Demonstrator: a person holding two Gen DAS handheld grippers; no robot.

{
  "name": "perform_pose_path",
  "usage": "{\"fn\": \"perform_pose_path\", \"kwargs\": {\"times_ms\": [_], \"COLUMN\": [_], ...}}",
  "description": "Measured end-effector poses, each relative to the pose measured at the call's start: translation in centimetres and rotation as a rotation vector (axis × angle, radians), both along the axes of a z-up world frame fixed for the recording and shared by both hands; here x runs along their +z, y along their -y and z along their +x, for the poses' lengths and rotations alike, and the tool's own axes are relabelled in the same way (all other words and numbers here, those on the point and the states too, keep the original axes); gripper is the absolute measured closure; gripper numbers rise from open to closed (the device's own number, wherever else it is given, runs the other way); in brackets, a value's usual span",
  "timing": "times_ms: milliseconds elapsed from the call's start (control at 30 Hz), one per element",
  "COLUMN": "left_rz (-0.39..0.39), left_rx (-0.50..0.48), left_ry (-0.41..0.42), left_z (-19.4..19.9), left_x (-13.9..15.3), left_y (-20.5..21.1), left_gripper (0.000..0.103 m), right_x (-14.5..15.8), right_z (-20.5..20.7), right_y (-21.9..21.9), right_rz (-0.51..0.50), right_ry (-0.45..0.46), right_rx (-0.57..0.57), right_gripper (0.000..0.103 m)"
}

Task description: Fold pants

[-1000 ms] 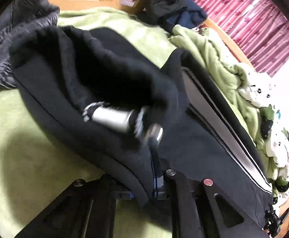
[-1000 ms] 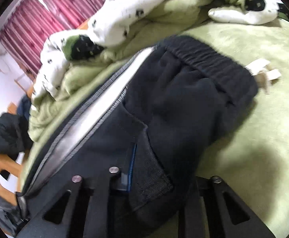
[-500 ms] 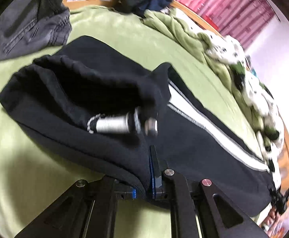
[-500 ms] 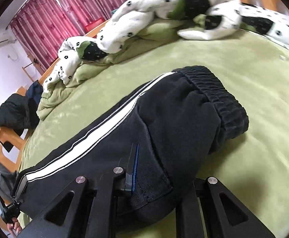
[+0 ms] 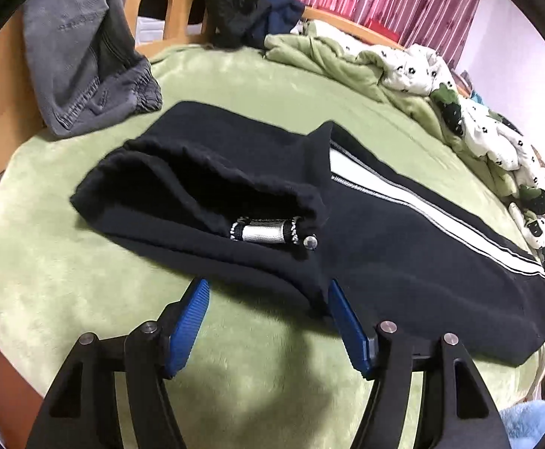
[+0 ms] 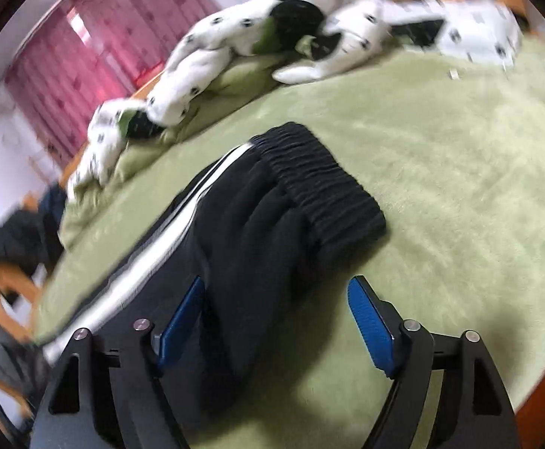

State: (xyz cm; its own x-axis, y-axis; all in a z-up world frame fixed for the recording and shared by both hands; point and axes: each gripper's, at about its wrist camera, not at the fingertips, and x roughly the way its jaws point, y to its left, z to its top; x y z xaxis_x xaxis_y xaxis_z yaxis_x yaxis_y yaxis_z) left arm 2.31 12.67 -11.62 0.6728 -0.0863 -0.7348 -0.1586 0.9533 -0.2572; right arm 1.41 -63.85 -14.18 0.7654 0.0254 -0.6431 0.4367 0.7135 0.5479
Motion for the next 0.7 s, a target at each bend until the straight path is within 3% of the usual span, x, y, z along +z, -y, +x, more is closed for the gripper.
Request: {"fn": "perform_pose_path", "kwargs": {"times_ms": [100, 167, 233, 333, 433, 500, 567, 633, 700], "left_rz": [-0.023, -0.017, 0.015, 0.041, 0.029, 0.063, 0.065, 0.085, 0.052], "left_rx": [0.008, -0.002, -0.005, -0.013, -0.019, -0.009, -0.01, 0.006, -0.008], "left_ry": [0.04, 0.055, 0.059, 0.081, 0.097, 0.037, 0.019, 0.014, 0.031], "left_z": [-0.8, -0.7, -0.2, 0.9, 1.8, 3.4, 4.5, 5.5, 6.3], "left_x": [1.1, 1.7, 2.0, 2.6, 2.6, 1.8, 0.8, 0.2, 0.9], "left_y": [-0.1, 0.3, 0.8, 1.4, 1.6, 2.0, 2.1, 1.6, 0.4], "left_gripper": [0.039, 0.038, 0.038, 0.038, 0.038, 0.039, 0.042, 0.088, 0.089], "right_x": [-1.7, -1.3, 0.3, 2.4, 2.1, 1.4, 1.1, 1.7, 2.6], "right_z": [2.5, 3.9, 4.5, 5.5, 6.4, 6.1, 4.1, 1.6, -0.1], "right_y": [1.0, 1.3, 1.7, 2.9, 2.7, 2.2, 2.1, 1.4, 0.5], "right_rz": [0.11, 0.11, 0.007, -0.038, -0.092, -0.13, -0.148, -0.21, -0.265], "right_ry": [-0.017, -0.018, -0.035, 0.007, -0.062, -0.133, -0.136, -0.139, -0.148], "right_rx": [-0.02, -0.07, -0.106, -0.057, -0.019, 0.005, 0.002, -0.021, -0.027], "right_gripper": [0.02, 0.02, 0.051, 0.053, 0.05, 0.044, 0.044, 0.04, 0.038]}}
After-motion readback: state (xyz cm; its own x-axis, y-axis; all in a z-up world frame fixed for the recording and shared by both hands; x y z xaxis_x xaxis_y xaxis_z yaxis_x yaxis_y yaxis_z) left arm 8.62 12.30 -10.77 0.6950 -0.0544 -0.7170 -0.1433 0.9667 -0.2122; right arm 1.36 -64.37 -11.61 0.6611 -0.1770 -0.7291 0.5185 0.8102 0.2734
